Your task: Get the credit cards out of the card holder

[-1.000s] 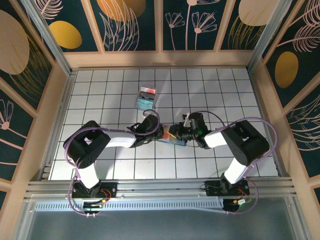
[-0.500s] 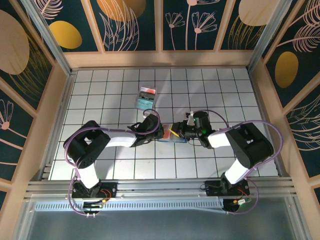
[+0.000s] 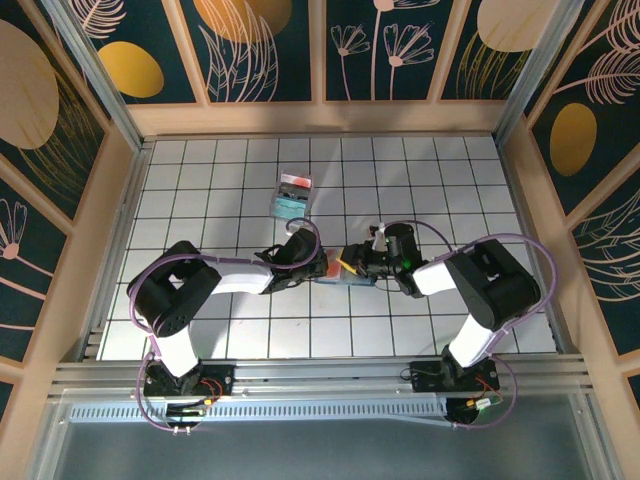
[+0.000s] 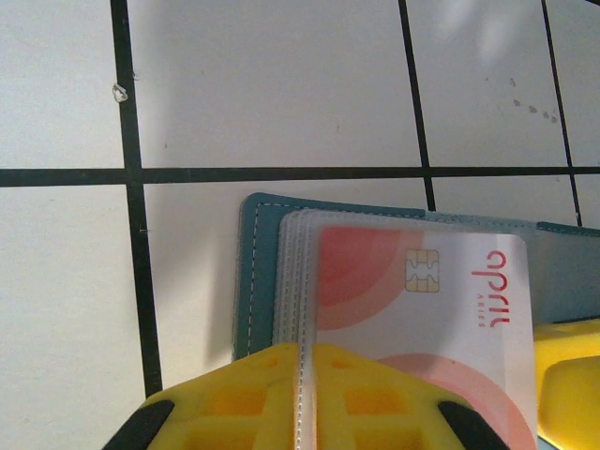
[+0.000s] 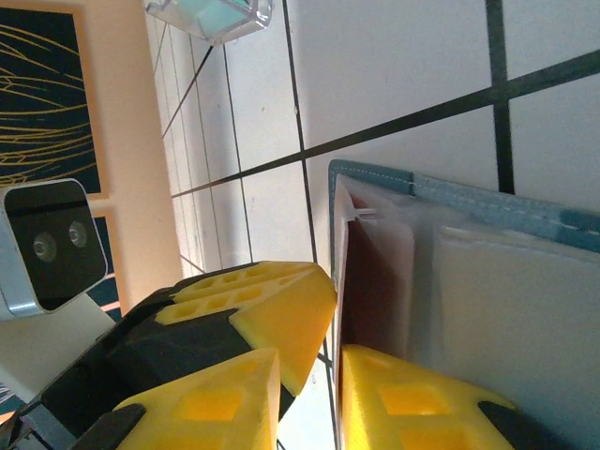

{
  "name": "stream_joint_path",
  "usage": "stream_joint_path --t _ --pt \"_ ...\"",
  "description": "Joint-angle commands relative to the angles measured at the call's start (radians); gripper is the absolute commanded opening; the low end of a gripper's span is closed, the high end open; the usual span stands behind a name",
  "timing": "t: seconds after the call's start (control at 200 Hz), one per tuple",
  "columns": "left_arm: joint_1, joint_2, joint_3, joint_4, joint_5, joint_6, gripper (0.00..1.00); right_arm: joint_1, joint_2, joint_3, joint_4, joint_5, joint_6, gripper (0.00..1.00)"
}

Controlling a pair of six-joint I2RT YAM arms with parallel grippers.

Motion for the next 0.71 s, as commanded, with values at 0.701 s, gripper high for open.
stream_joint_path --t 0.701 --pt "-0.003 0.053 0.058 -0.277 -0.130 0.011 0.49 -0.021 -0.001 -0.002 0.056 -0.024 -0.015 0.16"
